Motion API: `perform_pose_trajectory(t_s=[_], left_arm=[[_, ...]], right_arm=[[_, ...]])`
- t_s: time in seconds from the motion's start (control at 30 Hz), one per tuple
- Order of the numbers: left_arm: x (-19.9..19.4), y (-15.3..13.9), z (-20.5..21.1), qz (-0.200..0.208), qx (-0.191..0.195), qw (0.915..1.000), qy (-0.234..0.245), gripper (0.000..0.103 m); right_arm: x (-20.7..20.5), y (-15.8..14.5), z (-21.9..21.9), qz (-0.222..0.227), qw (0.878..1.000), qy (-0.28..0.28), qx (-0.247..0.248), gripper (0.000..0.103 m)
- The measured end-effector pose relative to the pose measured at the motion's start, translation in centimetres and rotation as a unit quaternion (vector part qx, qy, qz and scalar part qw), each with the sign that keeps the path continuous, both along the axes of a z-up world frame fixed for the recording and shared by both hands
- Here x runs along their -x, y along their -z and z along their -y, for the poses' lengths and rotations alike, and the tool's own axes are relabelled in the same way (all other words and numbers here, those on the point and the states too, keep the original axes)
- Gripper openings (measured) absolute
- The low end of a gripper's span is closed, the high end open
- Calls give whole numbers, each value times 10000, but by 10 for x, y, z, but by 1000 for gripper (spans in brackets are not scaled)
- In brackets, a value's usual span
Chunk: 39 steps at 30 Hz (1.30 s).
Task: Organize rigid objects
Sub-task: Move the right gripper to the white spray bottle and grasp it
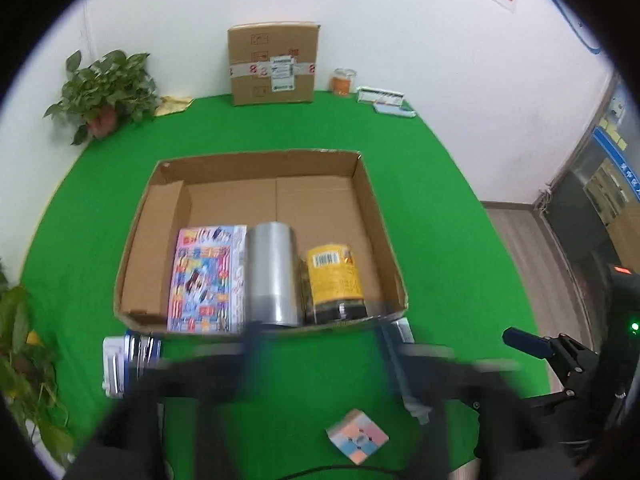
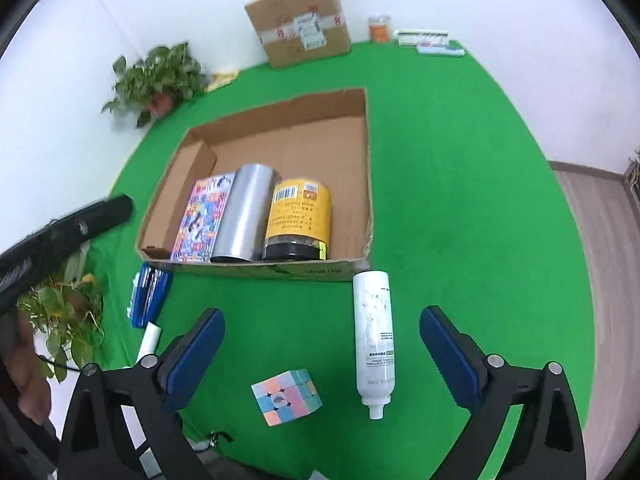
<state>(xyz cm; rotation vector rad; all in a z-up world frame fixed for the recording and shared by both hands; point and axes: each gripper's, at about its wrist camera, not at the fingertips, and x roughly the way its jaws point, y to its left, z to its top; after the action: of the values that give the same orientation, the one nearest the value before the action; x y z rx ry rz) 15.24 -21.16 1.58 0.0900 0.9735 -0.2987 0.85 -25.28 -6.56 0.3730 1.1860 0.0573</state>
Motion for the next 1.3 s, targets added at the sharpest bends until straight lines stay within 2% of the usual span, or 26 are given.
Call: perform_pose_trajectory(t_s=[0.07, 0.2, 0.33, 0.43, 0.5, 0.6, 0.7, 0.77, 0.83, 0.9, 1.0, 1.17, 1.27, 1.3], left_arm=[[10, -1, -4, 226, 65, 9996, -140, 95], [13, 6, -6, -125, 219, 9996, -125, 95], [16, 11, -6, -203, 291, 9993, 111, 95], [19, 17, -12, -322, 300, 9985, 329, 95], [19, 26, -22, -629, 437, 9962, 425, 95], [21, 48, -43, -1300, 773, 9866, 606, 95], [26, 74, -65, -1825, 959, 9760, 705, 95], [29, 90, -80, -2130, 1106, 9688, 620, 95], [32, 108, -97, -2455, 1395, 9581, 483, 95], [33, 118, -108, -2620, 1495, 9525, 410, 95], [34, 129, -117, -2689, 1546, 9500, 367, 95], [31, 137, -122, -2714, 1529, 9498, 301, 95], [30, 139, -120, -2743, 1462, 9500, 287, 95], [28, 140, -119, -2744, 1426, 9505, 291, 95]], right_arm=[[7, -1, -1, -59, 9999, -96, 22, 99], [17, -1, -4, -66, 9999, -60, 121, 99], [22, 3, -11, -170, 9996, -94, 196, 99], [24, 5, -20, -144, 9996, -225, 40, 99], [26, 10, -25, -188, 9994, -255, -161, 99], [34, 34, -37, -541, 9971, -265, -466, 99], [47, 63, -59, -987, 9932, -438, -442, 98], [56, 80, -76, -1196, 9901, -601, -417, 98], [63, 93, -90, -1397, 9869, -662, -453, 95], [65, 100, -96, -1467, 9862, -627, -445, 94], [61, 106, -83, -1492, 9882, -171, -295, 94], [39, 121, -30, -1596, 9848, 604, 324, 94], [22, 145, -13, -1760, 9808, 584, 603, 93], [19, 153, -11, -1826, 9797, 538, 629, 88]])
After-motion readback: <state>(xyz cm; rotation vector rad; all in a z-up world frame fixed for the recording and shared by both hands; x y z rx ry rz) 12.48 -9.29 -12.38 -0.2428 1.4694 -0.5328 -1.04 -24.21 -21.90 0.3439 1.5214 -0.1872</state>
